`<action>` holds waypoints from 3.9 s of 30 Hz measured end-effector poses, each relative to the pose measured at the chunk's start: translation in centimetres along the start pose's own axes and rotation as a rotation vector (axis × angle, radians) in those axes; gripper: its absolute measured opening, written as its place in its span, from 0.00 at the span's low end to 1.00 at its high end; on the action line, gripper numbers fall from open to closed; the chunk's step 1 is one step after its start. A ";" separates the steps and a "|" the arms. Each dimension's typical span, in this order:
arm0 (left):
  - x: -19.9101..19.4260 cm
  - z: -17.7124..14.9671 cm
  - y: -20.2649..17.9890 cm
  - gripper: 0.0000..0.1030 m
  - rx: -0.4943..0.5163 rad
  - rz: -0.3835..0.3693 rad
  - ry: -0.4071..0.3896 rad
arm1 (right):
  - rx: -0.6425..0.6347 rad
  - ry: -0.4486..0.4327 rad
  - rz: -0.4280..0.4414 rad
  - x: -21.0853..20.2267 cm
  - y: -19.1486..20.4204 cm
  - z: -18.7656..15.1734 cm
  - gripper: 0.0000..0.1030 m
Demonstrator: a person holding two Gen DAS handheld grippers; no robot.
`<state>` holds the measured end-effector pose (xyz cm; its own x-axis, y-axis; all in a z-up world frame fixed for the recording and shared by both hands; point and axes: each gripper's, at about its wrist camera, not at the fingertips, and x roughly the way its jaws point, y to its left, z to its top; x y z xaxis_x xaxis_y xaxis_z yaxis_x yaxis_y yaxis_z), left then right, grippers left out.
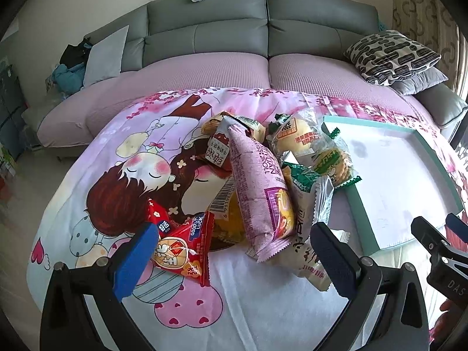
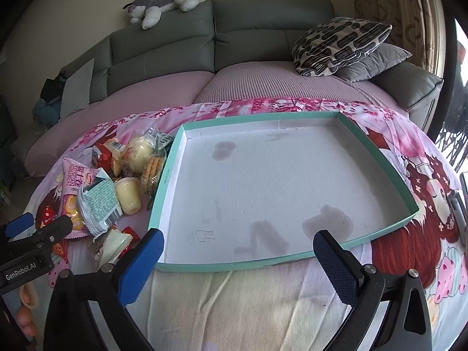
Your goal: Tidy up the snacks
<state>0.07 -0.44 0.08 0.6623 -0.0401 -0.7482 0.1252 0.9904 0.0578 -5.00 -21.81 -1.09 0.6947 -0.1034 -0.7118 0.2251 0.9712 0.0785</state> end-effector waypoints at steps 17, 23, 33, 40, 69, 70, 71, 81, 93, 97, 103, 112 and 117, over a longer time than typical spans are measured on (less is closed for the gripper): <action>-0.1 0.0 0.0 1.00 -0.004 -0.006 -0.001 | 0.006 0.011 0.001 0.3 0.0 -0.1 1.00; 0.0 -0.1 0.0 1.00 -0.007 -0.011 -0.001 | 0.007 0.014 0.000 0.4 0.0 -0.2 1.00; 0.0 0.0 0.0 1.00 -0.007 -0.010 -0.002 | 0.008 0.015 0.001 0.5 0.1 -0.2 1.00; 0.0 0.0 0.1 1.00 -0.007 -0.011 -0.003 | 0.008 0.015 0.001 0.5 0.0 -0.2 1.00; -2.6 0.6 6.2 1.00 -0.181 0.056 -0.060 | -0.125 -0.097 0.116 -1.3 5.8 0.8 1.00; -2.2 0.5 6.9 1.00 -0.199 0.061 -0.041 | -0.135 -0.094 0.131 -1.2 6.6 0.8 1.00; -1.8 0.3 7.5 1.00 -0.220 0.066 -0.019 | -0.142 -0.090 0.143 -1.2 7.3 0.8 1.00; 0.5 -1.1 9.4 1.00 -0.265 0.020 0.054 | -0.212 -0.038 0.216 0.8 12.3 0.8 0.88; 3.4 -1.3 8.9 0.92 -0.259 -0.033 0.125 | -0.194 0.030 0.228 3.5 13.3 1.7 0.55; 4.3 -1.4 8.8 0.85 -0.255 -0.045 0.151 | -0.193 0.040 0.240 4.2 13.6 2.0 0.46; 5.1 -1.5 8.6 0.75 -0.245 -0.054 0.171 | -0.198 0.064 0.270 5.3 14.1 2.3 0.33; 5.0 -1.5 8.7 0.70 -0.244 -0.056 0.156 | -0.206 0.062 0.286 5.1 14.1 2.3 0.28; 4.7 -1.5 8.8 0.67 -0.250 -0.059 0.142 | -0.207 0.051 0.296 4.7 14.0 2.5 0.27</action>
<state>3.19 8.29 -3.86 0.5471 -0.0969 -0.8315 -0.0374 0.9895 -0.1399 3.08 -9.20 -1.58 0.6730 0.1941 -0.7137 -0.1270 0.9809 0.1470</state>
